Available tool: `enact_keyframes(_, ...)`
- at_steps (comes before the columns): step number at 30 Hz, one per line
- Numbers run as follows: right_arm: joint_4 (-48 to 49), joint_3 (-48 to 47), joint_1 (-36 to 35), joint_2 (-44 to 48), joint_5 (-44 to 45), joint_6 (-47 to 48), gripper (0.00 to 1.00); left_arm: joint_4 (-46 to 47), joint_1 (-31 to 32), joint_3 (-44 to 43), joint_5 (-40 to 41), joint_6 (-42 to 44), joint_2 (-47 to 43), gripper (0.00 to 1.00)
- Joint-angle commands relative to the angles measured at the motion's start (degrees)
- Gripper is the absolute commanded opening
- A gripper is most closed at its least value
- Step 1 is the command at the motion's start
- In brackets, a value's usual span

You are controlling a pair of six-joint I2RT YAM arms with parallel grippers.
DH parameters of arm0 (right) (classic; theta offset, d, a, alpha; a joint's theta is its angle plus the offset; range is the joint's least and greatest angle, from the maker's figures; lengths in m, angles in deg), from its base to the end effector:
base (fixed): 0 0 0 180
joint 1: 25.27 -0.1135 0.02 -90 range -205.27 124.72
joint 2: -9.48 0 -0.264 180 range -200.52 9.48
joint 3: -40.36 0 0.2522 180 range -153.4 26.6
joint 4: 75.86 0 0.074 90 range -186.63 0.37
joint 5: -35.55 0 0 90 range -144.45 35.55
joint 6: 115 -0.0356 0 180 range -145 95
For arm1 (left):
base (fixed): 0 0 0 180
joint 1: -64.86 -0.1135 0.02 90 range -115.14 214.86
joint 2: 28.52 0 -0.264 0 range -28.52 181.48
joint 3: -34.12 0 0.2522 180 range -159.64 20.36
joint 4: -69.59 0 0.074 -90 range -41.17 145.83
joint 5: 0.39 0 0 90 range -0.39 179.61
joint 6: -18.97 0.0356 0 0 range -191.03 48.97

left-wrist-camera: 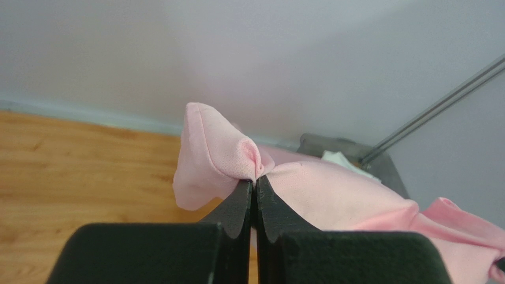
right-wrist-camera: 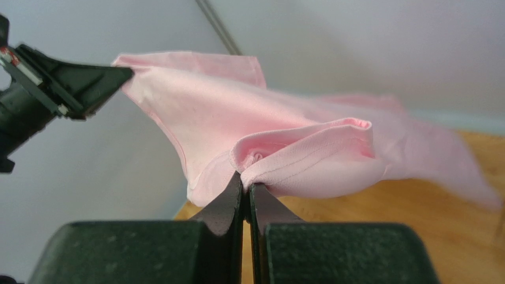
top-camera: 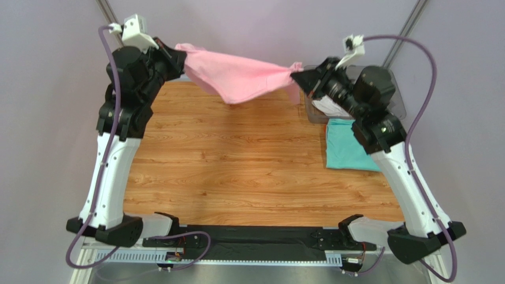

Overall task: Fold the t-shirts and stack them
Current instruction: Flatten the tshirt out

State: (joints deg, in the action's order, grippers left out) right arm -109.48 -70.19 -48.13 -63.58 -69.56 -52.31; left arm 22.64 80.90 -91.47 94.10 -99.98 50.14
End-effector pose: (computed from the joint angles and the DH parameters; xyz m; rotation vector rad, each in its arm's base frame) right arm 0.2280 0.1062 0.5269 -0.1604 1.5652 0.8938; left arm 0.2409 -0.0663 0.5565 -0.2417 1.5798 -0.5530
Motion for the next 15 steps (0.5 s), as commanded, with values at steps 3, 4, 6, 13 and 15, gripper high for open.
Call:
enact_keyframes(3,3.9,32.7,-13.9,11.7,6.0,-9.2,0.00,3.1,0.0,29.3,6.0,-1.5,-11.8,0.01)
enact_keyframes(4,5.5,37.6,-16.2,13.4,6.8,-10.9,0.01,3.1,0.0,33.8,7.9,-2.3,-15.2,0.01)
enact_keyframes(6,9.5,50.9,-22.8,16.2,8.6,-16.1,0.02,3.0,-0.1,46.7,13.9,-4.6,-18.0,0.01)
enact_keyframes(13,14.1,65.9,-34.4,11.0,11.2,-26.7,0.21,-2.8,-0.1,69.6,22.1,-16.9,-24.1,0.24)
enact_keyframes(15,13.4,65.6,-34.7,9.3,11.2,-26.7,0.49,-6.1,-0.1,71.7,24.1,-19.8,-24.7,0.62)
